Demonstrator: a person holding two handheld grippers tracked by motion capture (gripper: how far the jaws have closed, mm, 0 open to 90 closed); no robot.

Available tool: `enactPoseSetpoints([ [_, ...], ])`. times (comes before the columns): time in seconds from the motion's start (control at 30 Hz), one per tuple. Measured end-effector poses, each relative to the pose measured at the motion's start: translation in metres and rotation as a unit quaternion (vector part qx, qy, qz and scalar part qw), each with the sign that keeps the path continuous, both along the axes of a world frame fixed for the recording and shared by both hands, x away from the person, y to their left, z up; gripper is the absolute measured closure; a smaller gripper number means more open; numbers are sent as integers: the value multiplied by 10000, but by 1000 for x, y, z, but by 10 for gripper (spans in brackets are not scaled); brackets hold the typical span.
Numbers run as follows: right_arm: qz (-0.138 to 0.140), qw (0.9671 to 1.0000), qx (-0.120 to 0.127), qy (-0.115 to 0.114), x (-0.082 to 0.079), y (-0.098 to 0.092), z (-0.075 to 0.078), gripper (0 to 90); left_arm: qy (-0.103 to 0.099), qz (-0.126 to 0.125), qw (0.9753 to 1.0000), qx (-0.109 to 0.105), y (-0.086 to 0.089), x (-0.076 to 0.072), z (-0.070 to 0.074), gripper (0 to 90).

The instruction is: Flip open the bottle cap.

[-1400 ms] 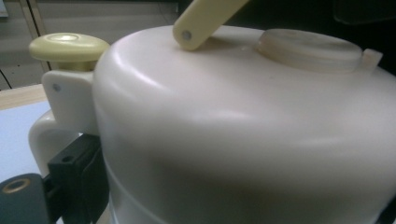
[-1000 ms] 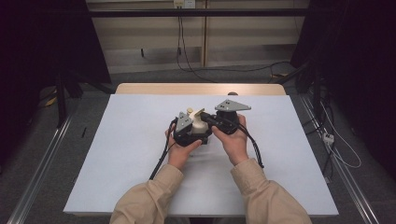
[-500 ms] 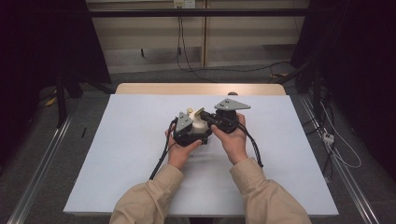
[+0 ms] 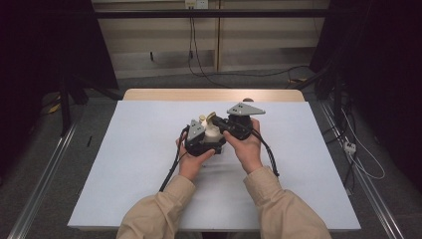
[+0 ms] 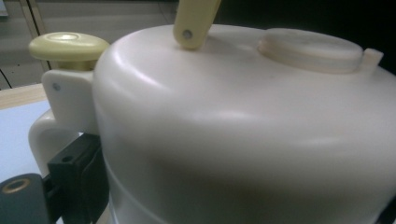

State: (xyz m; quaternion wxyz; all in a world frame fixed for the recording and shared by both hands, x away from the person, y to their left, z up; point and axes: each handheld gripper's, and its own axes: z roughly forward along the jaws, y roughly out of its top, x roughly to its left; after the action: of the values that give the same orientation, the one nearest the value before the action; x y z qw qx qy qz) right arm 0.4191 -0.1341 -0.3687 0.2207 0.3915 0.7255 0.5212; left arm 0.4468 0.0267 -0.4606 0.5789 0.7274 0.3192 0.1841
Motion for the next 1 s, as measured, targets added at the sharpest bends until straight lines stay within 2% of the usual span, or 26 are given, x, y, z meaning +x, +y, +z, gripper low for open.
enactPoseSetpoints([
  [1.0, -22, 10000, -16, -47, 7, 2, -1, 898, -4, 1, 10000, -7, 0, 0, 0, 62],
])
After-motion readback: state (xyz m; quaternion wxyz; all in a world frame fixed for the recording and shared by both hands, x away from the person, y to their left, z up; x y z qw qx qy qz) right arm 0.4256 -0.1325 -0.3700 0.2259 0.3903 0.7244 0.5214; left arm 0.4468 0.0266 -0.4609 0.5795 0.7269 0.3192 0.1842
